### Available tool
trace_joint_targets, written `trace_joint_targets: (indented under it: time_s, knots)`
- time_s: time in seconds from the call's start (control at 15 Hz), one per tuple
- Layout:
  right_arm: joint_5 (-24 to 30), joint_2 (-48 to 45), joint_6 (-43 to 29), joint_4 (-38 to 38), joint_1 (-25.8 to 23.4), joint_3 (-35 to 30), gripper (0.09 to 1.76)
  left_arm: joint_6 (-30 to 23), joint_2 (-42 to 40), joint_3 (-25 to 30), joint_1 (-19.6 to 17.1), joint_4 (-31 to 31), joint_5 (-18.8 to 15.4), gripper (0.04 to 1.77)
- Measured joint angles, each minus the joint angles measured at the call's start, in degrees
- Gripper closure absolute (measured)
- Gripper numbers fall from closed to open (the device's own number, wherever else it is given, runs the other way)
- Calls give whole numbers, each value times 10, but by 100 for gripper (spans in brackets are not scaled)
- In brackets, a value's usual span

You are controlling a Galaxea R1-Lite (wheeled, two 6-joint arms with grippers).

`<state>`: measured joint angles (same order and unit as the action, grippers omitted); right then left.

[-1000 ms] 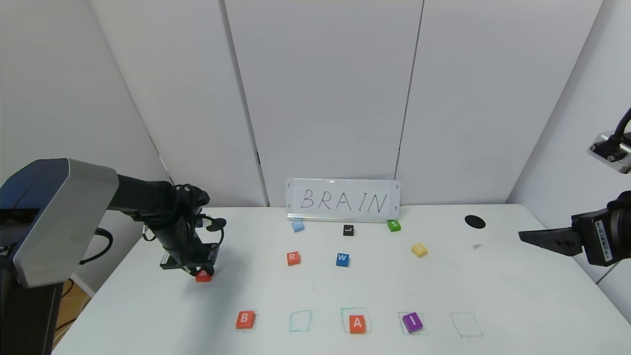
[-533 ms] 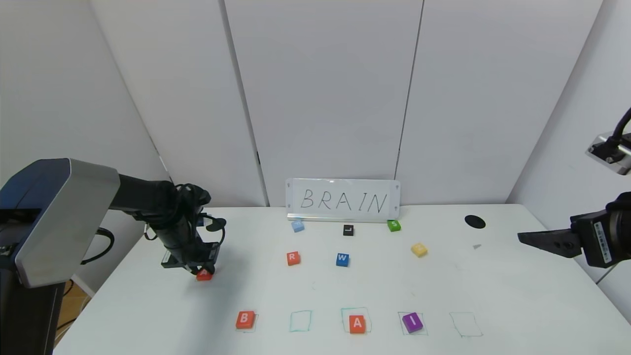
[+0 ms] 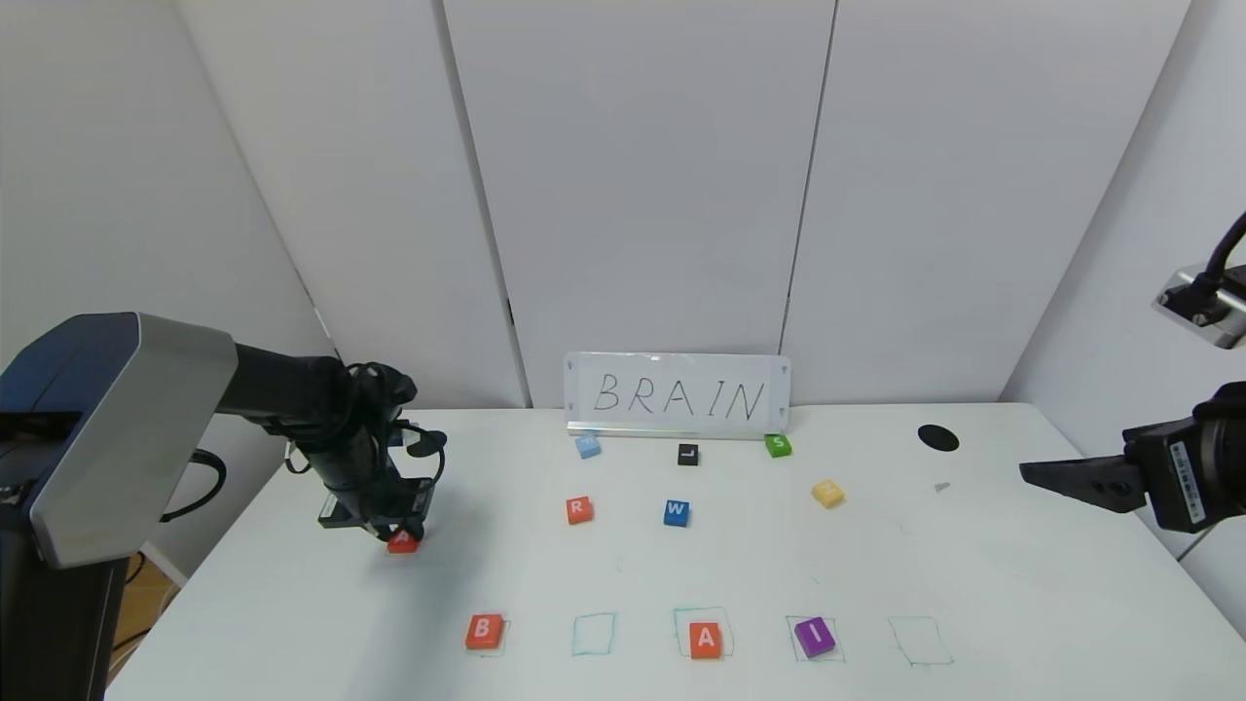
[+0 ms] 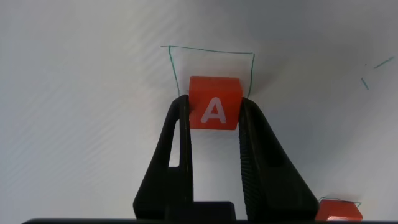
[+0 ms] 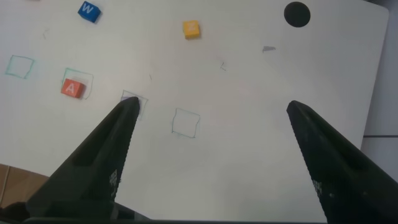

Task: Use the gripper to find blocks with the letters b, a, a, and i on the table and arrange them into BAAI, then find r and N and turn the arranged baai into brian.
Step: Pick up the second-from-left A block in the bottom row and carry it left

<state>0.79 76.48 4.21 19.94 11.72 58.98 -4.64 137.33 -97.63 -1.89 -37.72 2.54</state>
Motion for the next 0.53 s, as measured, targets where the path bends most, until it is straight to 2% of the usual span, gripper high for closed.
trace_joint_targets:
  time_s: [0.13, 0.2, 0.4, 0.53]
  knots:
    - [0, 0, 0, -1, 0, -1, 14, 0, -1, 0, 0, 1, 0, 132]
    - [0, 0, 0, -1, 0, -1, 14, 0, -1, 0, 0, 1, -1, 125]
    - [0, 0, 0, -1, 1, -1, 14, 0, -1, 0, 1, 1, -2, 88]
    - [1, 0, 0, -1, 1, -1, 14, -1, -1, 0, 2, 1, -6, 71]
